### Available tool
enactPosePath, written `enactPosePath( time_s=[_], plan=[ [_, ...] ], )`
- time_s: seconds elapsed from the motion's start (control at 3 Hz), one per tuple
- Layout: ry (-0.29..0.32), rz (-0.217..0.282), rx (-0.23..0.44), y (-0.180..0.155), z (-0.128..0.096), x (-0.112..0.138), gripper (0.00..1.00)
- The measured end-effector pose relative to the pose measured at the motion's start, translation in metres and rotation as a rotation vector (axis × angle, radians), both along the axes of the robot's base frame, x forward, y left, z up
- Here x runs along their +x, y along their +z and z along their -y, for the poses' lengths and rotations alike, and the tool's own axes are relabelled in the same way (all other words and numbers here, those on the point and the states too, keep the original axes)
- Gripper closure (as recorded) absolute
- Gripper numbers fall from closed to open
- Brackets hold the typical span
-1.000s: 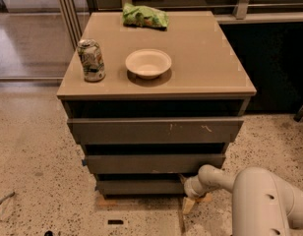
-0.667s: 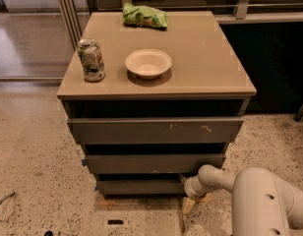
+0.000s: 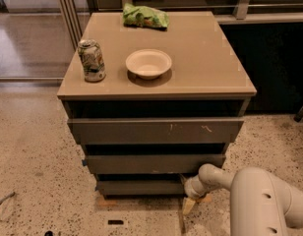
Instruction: Open bottom drawer
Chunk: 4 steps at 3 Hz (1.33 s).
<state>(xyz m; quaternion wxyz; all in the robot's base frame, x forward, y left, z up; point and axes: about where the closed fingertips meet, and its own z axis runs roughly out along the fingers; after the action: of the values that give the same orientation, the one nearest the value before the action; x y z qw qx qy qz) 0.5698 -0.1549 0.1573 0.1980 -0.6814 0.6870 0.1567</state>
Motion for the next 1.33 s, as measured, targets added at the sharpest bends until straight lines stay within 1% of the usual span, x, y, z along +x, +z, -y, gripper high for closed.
enactPosePath(
  time_s=[0.67, 1.0, 1.33],
  plan=[
    [-0.028, -0.043, -0.002, 0.002, 0.005, -0.004, 0.0],
    [-0.034, -0.135, -0.021, 0.005, 0.013, -0.022, 0.0],
    [-0.033, -0.141, -0.023, 0.009, 0.013, -0.023, 0.0]
  ],
)
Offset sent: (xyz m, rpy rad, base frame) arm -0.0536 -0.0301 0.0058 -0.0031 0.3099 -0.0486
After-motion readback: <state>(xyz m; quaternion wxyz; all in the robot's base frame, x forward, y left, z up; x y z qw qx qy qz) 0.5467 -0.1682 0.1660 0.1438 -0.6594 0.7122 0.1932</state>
